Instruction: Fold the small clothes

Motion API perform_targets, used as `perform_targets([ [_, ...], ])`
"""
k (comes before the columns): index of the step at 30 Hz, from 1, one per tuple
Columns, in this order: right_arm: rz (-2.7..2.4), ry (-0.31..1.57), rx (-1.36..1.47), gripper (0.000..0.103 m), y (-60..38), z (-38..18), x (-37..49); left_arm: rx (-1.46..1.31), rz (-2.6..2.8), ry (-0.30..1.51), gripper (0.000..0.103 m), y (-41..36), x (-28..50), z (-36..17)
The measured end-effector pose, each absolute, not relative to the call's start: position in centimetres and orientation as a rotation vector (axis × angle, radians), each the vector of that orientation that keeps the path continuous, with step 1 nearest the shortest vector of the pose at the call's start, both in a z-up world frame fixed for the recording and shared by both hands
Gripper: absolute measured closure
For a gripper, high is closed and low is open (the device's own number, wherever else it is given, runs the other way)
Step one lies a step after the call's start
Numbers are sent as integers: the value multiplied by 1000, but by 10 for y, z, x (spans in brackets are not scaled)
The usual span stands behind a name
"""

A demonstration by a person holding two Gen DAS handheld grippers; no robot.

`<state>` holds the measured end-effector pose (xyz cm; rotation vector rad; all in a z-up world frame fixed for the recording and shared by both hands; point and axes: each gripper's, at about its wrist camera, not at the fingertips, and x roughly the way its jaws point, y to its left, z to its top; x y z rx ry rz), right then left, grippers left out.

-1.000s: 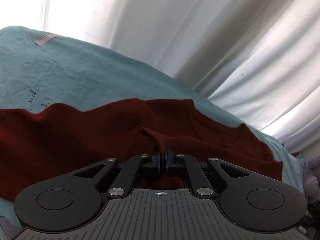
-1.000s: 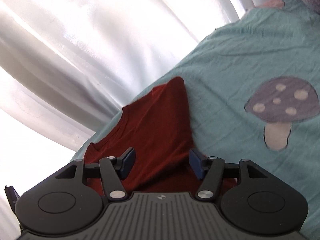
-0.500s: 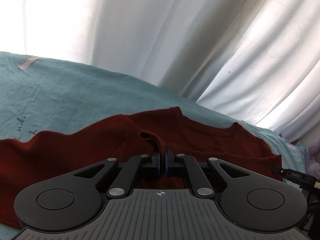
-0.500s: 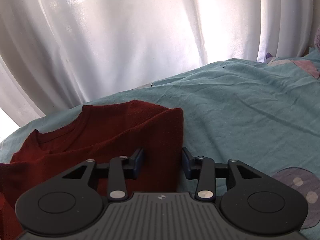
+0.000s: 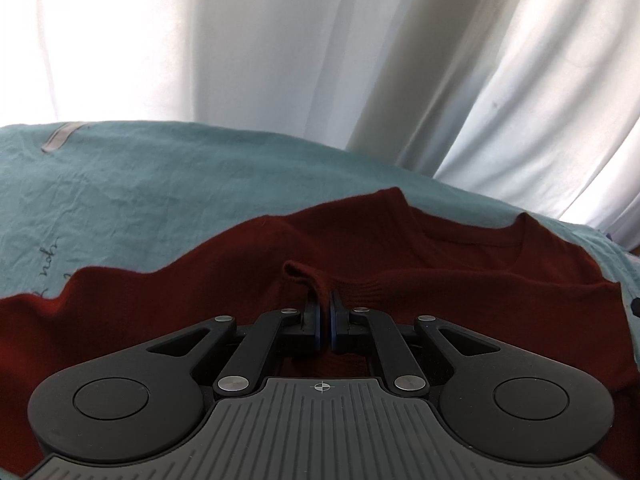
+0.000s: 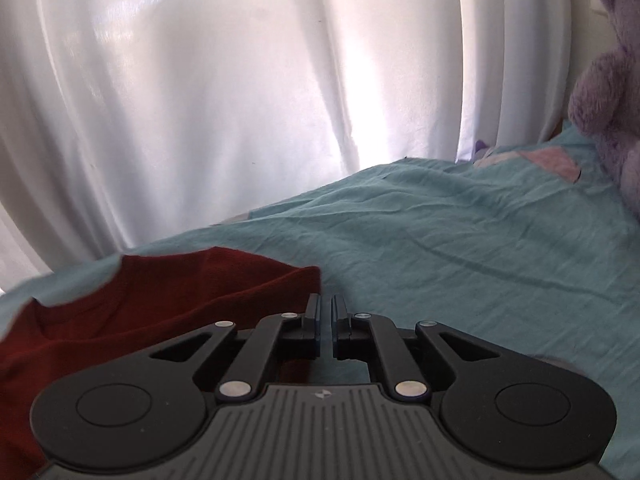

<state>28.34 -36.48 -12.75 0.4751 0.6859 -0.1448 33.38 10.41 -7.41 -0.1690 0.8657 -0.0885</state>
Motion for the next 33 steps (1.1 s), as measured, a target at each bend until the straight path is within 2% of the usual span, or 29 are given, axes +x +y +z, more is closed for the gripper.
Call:
perform_targets([
  [1, -101, 677, 527, 96, -365, -123, 271, -181, -86, 871, 96, 106, 333, -76],
  [3, -16, 672, 638, 80, -362, -118, 247, -196, -82, 876, 96, 108, 334, -77],
  [4, 17, 683, 696, 61, -360, -118, 235, -198, -81, 877, 96, 107, 334, -77],
  [5, 50, 701, 758, 46, -357, -122, 226, -197, -80, 879, 96, 106, 335, -76],
  [6, 74, 716, 804, 44, -354, -127, 217, -194, -79, 881, 96, 105, 335, -77],
  [10, 29, 812, 850, 45, -345, -149, 210, -184, -75, 887, 96, 100, 336, -78],
  [12, 15, 814, 905, 53, -350, -160, 215, -179, -73, 887, 96, 98, 336, -77],
  [13, 10, 794, 924, 64, -352, -164, 219, -179, -73, 885, 96, 97, 336, -77],
  [14, -3, 786, 931, 81, -354, -167, 223, -180, -73, 885, 96, 97, 336, -77],
  [16, -33, 765, 909, 97, -356, -169, 231, -181, -67, 884, 96, 96, 336, -76],
  [21, -128, 693, 584, 97, -333, -157, 226, -180, -64, 881, 95, 97, 333, -82],
  [24, -93, 748, 520, 95, -322, -156, 224, -143, -40, 873, 85, 97, 328, -80],
  [26, -61, 745, 544, 79, -327, -145, 216, -149, -17, 853, 84, 102, 321, -73],
  [28, -41, 699, 573, 75, -334, -131, 204, -144, 6, 826, 83, 106, 313, -65],
  [31, -27, 644, 538, 69, -333, -114, 204, -154, -1, 781, 74, 101, 299, -50],
  [33, 4, 662, 499, 69, -321, -115, 221, -172, -57, 772, 59, 86, 292, -46],
])
